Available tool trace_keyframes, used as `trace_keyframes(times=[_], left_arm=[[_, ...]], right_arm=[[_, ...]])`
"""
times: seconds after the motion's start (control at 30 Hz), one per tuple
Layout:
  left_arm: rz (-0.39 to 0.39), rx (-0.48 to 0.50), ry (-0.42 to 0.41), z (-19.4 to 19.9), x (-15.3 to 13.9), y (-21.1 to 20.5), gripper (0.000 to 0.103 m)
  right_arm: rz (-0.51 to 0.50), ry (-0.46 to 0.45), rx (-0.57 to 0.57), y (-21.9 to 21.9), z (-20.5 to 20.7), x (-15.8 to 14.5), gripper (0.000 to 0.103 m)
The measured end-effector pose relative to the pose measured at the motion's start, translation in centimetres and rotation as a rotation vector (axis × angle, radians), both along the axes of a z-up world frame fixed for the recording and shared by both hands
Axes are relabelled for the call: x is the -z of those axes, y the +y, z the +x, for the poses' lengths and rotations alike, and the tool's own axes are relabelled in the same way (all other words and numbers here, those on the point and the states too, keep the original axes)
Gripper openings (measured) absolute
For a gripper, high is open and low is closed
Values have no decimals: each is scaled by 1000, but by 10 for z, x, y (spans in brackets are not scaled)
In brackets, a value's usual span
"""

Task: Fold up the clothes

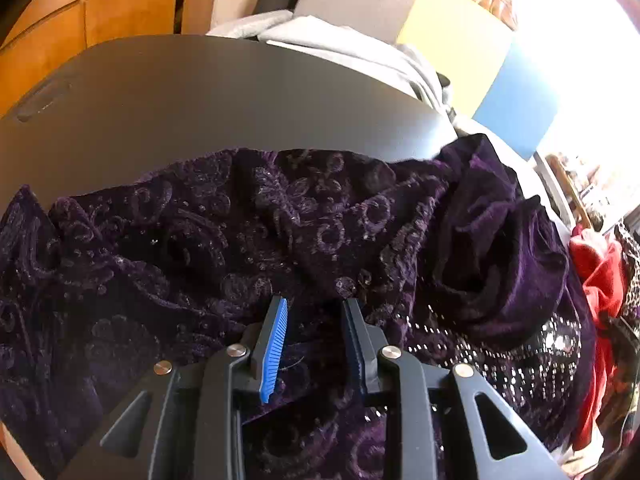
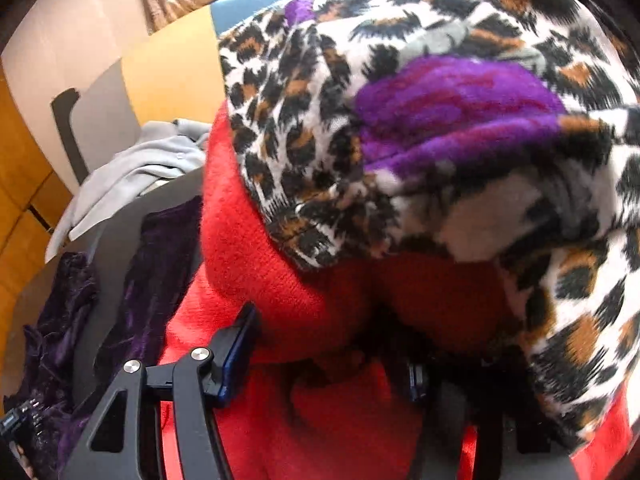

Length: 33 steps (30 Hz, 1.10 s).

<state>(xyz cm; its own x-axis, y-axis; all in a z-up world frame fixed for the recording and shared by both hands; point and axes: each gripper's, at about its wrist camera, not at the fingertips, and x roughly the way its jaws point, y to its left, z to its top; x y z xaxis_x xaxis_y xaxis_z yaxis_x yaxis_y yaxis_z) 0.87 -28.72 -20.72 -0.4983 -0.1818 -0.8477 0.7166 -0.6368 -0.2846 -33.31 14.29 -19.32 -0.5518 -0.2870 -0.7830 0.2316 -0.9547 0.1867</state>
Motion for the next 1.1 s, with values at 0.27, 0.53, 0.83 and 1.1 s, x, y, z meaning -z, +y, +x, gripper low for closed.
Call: trace_keyframes(times=[0.27,0.53,0.83,1.1], left_arm=[[6,133,110,12,-35,22,30],[-91,433,156,-59,-60,51,50],[-176,529,8,-108,-30,53,19],[-146,241,28,-102,-44,-55,6]], right_arm=[[44,-46,19,10,1,-17,75],[43,93,-358,-108,109,-57,103],[136,-15,-382,-174,114,13,103],[220,-115,-399,-198,94,57,103]])
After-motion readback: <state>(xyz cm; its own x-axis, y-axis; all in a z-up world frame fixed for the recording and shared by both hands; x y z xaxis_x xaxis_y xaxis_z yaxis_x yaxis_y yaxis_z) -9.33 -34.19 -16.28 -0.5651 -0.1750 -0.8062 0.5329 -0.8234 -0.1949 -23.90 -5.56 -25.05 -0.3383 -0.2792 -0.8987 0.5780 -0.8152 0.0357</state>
